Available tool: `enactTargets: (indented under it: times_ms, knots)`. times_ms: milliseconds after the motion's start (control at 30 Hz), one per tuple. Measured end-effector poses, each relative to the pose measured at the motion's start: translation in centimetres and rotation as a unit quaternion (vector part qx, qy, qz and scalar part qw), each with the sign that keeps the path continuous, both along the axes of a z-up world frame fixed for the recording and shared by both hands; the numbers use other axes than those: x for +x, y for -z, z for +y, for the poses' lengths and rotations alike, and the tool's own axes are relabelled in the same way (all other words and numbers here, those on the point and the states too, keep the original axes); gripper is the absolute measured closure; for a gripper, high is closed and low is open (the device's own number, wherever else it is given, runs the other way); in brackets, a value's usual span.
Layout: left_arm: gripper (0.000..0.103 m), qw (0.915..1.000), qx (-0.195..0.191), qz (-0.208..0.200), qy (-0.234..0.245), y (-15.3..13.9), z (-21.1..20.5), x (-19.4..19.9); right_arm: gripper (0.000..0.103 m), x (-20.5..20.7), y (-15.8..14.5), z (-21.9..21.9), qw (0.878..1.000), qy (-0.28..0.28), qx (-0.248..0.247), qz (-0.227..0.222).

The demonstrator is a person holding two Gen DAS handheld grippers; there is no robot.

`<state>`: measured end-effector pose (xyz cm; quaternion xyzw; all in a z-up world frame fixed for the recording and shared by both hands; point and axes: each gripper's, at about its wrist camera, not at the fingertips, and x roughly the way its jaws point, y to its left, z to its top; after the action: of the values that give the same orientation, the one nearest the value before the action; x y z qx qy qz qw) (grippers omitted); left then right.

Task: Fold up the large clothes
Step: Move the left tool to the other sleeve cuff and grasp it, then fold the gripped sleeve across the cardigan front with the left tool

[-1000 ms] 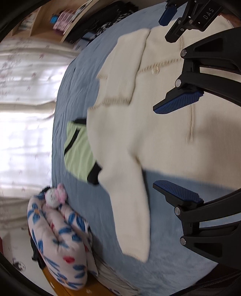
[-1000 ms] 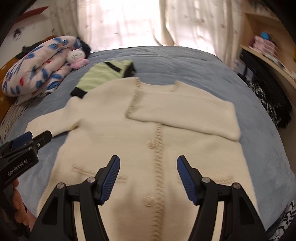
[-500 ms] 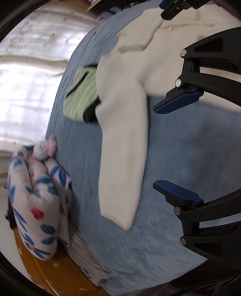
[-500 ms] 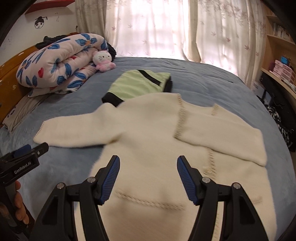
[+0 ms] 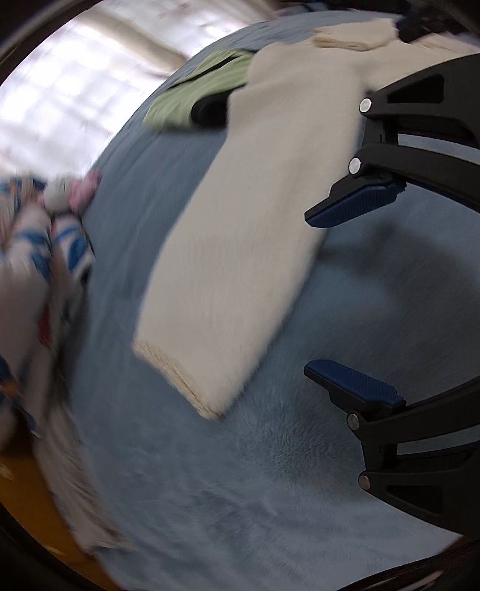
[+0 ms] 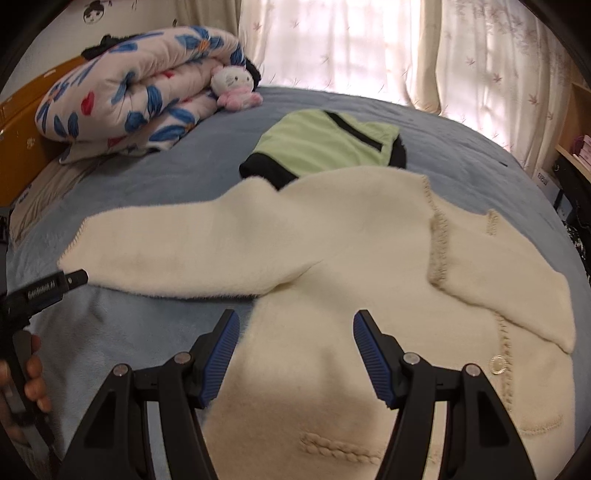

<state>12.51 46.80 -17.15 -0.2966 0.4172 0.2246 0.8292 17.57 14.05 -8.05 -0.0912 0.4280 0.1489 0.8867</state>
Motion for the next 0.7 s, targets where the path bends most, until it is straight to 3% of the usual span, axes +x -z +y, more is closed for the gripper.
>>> enactTargets:
  times_ms: [133,300,333,400,500,600,700]
  knots:
    - [0.030,0.9988,-0.040,-0.019,-0.020,2.0,2.5,0.7,0.039,0.7,1.6,0.6,1.000,-0.003,-0.007,0.016]
    - [0.029,0.9992,-0.020,-0.019,-0.030,2.7,3.0,3.2,0.039,1.5,3.1,0.8,0.999,-0.002,-0.001,0.040]
    - [0.038,0.9993,-0.012,-0.019,-0.030,2.6,3.1,3.8,0.039,1.5,3.3,0.7,0.999,-0.001,0.000,0.042]
    - [0.096,0.9995,0.024,-0.010,-0.016,2.2,2.6,5.3,0.039,1.6,3.5,0.3,0.999,0.001,0.003,0.046]
    - [0.097,0.9984,0.056,-0.003,-0.007,0.6,1.3,6.8,0.039,1.7,3.5,-0.7,0.999,0.007,0.011,0.048]
    - [0.098,0.9943,0.099,-0.038,0.007,-3.2,-1.6,7.1,0.039,1.7,3.1,-2.5,0.998,0.019,0.025,0.045]
    - [0.098,0.9876,0.116,-0.091,0.053,-7.7,-6.5,7.4,0.039,1.9,2.5,-5.2,0.997,0.043,0.044,0.043]
